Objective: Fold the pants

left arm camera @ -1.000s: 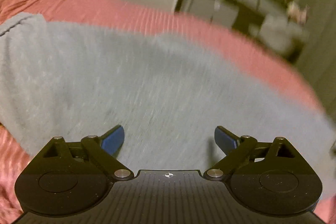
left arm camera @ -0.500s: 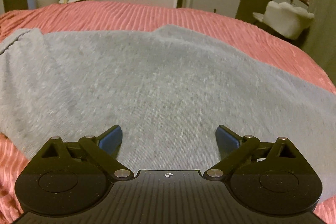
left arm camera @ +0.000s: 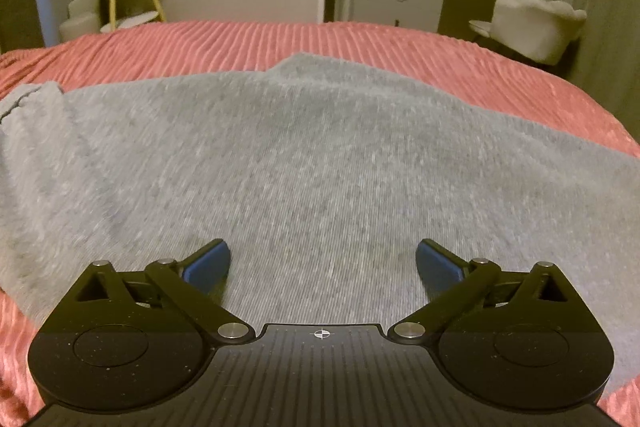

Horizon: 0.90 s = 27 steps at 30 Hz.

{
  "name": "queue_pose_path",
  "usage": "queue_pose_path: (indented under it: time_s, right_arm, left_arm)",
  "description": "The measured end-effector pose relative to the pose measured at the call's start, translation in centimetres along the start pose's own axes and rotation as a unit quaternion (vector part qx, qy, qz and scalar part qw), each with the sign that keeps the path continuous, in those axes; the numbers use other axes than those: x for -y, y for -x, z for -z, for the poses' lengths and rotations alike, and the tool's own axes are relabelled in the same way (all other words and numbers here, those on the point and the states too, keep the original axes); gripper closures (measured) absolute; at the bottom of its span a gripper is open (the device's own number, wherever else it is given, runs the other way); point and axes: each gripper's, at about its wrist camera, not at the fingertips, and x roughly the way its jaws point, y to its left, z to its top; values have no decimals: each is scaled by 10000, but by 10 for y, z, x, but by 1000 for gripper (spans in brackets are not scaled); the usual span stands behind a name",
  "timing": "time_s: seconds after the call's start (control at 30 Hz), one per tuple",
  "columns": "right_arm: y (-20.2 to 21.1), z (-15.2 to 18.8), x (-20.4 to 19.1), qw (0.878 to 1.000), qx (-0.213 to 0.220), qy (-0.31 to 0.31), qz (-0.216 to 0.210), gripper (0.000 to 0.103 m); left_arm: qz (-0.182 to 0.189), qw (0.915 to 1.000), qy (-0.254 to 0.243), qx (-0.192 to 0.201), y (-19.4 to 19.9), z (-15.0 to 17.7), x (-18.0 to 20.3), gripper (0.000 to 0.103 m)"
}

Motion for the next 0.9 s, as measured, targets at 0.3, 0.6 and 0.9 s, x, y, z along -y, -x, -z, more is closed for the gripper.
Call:
queue_pose_path:
  time_s: [0.3, 0.6, 0.9]
  right_arm:
    - [86, 30, 53, 9988, 195, -193, -396, 86]
    - [71, 68, 61, 9951, -554, 790, 220, 37]
    - [69, 60, 51, 9936, -440, 1033, 101, 84]
  left_arm:
    - [42, 10000, 25, 18, -3, 0, -2, 0]
    - [51, 10000, 52, -30, 0, -1, -2, 0]
    - [0, 10000, 23, -18, 0, 2, 1, 0]
